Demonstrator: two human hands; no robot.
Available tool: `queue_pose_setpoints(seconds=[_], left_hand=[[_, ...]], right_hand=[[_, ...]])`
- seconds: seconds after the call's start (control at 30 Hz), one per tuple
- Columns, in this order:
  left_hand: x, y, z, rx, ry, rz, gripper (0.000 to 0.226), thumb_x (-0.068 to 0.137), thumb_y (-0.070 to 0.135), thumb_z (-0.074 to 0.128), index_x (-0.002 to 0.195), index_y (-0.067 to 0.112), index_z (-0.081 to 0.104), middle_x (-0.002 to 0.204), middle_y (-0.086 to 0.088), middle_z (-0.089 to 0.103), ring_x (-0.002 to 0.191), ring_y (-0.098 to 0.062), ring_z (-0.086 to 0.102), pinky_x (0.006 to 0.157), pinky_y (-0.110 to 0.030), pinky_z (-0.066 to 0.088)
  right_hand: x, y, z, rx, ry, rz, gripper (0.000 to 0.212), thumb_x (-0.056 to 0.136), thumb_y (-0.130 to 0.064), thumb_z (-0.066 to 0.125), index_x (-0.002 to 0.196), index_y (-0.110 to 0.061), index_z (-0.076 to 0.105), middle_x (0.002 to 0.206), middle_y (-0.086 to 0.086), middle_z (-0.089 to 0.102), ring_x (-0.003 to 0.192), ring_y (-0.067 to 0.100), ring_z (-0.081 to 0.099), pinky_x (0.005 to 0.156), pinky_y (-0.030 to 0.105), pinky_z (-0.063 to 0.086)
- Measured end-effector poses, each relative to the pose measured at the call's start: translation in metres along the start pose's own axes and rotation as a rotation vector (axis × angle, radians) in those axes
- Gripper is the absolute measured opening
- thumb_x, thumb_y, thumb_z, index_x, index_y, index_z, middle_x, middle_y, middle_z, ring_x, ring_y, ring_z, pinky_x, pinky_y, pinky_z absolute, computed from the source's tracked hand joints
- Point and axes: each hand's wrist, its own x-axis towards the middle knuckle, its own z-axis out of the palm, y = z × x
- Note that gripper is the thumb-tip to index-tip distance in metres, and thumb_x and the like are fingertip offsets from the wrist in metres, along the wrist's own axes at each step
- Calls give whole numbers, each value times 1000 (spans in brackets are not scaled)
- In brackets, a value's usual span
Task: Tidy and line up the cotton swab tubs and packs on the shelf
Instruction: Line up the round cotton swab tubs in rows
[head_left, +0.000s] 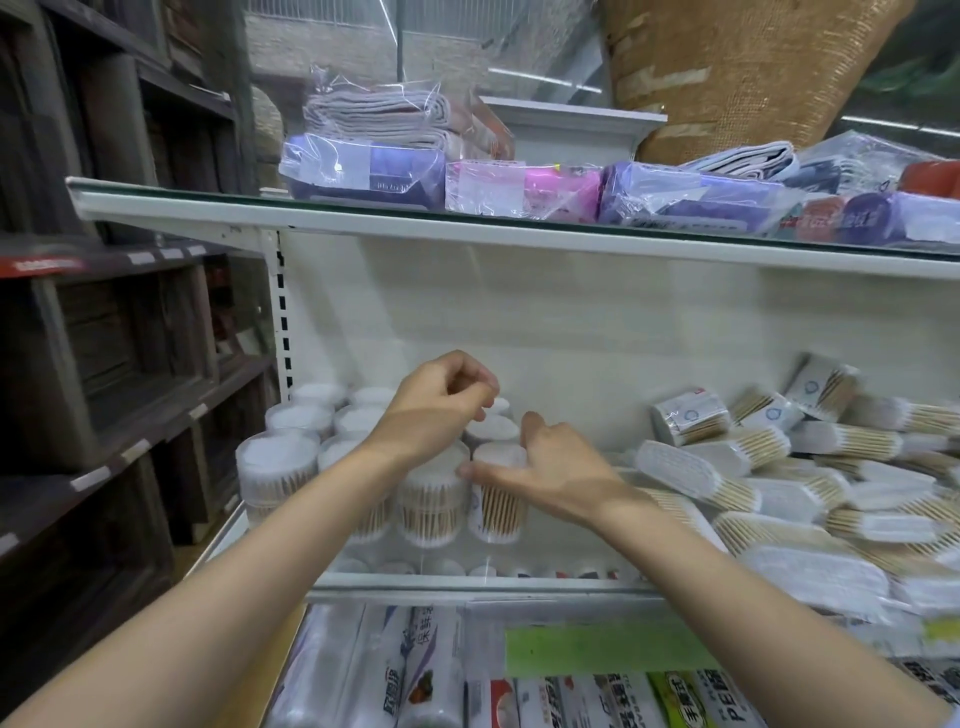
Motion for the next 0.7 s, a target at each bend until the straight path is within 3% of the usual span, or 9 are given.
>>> queue_pose_setpoints(seconds=[0.07,0.2,0.3,0.43,0.53,0.6,0.7], left_hand=[[0,2,4,33,-19,23,10,87,12,56,81,19,62,73,2,62,71,-12,61,70,-30,49],[7,8,17,86,-1,44,11,86,15,59,78,22,63,81,-4,66,77,-17,63,75,-32,50],[18,15,37,129,23,46,15,85,14,58,75,24,61,80,-1,66,74,-14,62,73,-27,48],[33,23,77,196,-13,52,12,86,16,59,77,24,61,75,8,62,76,-10,59,70,-22,44],[47,23,112,231,-70,40,6,86,19,61,80,23,60,80,7,63,84,-16,60,80,-30,46],[58,22,135,270,-107,37,1,86,21,61,86,20,61,84,7,62,87,-16,59,80,-27,45],[74,20,169,356,-158,32,12,87,22,61,97,16,63,96,2,64,93,-16,59,80,-24,42]], right_hand=[[1,4,3,6,-22,29,85,71,-80,48,119,-10,42,91,4,55,85,25,57,61,33,37],[3,14,-11,131,-58,54,74,71,-83,41,105,-17,41,86,3,57,67,21,57,61,35,49],[3,32,-27,206,-42,83,70,74,-81,37,100,-17,45,86,3,55,72,22,59,69,40,54],[4,72,-51,209,-15,96,51,84,-65,44,103,-18,50,88,3,59,85,24,61,69,34,47],[4,106,-65,200,-5,70,32,86,-49,55,100,-20,50,78,0,58,79,21,59,59,28,42],[3,129,-74,216,10,61,24,87,-40,57,98,-20,50,79,2,60,75,19,59,56,25,41],[-1,157,-90,215,41,57,15,87,-28,55,98,-20,51,80,3,62,76,19,58,57,24,41]])
